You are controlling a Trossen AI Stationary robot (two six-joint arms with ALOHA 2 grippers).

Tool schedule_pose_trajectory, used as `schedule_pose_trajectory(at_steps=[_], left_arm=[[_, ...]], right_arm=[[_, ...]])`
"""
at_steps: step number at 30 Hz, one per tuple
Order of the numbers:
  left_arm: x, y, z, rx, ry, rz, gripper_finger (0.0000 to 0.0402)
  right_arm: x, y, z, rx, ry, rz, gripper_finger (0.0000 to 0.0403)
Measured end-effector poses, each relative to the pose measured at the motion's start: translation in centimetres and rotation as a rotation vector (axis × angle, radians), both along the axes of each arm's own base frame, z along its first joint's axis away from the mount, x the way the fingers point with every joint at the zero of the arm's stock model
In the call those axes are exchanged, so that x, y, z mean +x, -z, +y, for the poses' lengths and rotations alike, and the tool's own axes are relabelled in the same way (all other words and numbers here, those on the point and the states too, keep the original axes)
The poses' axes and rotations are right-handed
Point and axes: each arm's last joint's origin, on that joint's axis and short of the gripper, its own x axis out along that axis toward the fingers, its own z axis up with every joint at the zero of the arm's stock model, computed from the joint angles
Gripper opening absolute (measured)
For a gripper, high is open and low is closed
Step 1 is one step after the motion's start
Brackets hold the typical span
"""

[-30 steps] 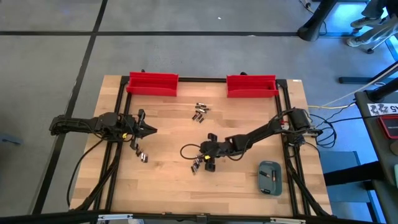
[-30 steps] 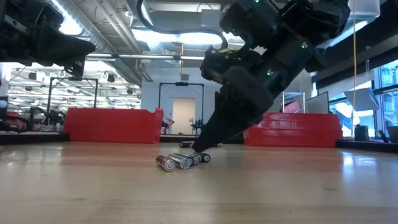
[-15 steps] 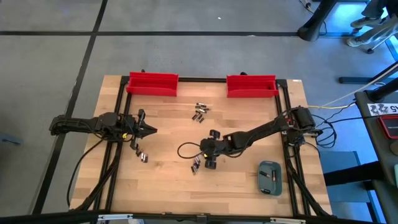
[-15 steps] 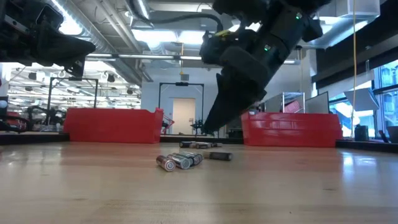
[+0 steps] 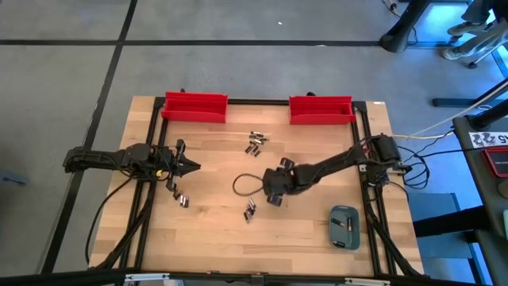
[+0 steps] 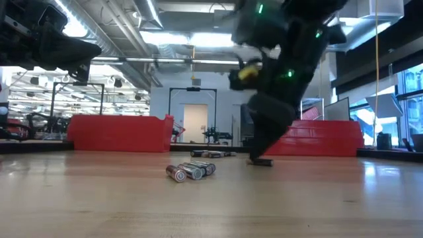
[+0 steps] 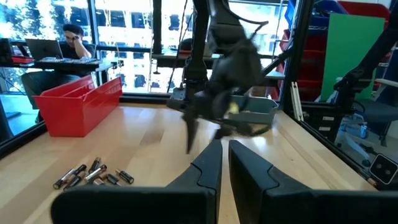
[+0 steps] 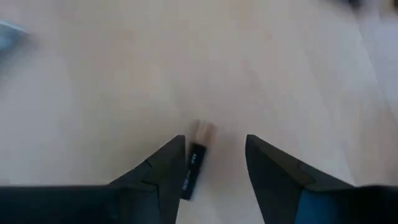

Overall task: Sort batteries
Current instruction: Put the small black battery into the right red bin

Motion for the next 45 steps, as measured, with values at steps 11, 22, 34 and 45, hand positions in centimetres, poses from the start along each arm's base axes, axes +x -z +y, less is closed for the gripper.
schedule_pose_trajectory(at_steps=[11, 22, 34, 45], left_arm=[[0.0, 0.0, 0.0, 0.000, 0.001, 0.000, 0.0020], [0.0, 0.0, 0.0, 0.000, 0.001, 0.000, 0.0020], [0.0, 0.0, 0.0, 0.000, 0.000, 0.000, 0.0020], [0.0, 0.0, 0.0, 0.000, 0.001, 0.000, 0.0020]], right_arm=[[-2.4, 3.3, -3.1, 0.130, 0.053, 0.038, 0.0074], [-2.2, 1.3, -3.3, 0.071, -0.028, -0.003, 0.0017], [-4.5, -4.5, -5.1, 0.027, -0.025, 0.031, 0.0092], [-8.5, -1.6, -10.1, 0.249, 0.516, 0.196, 0.0252]])
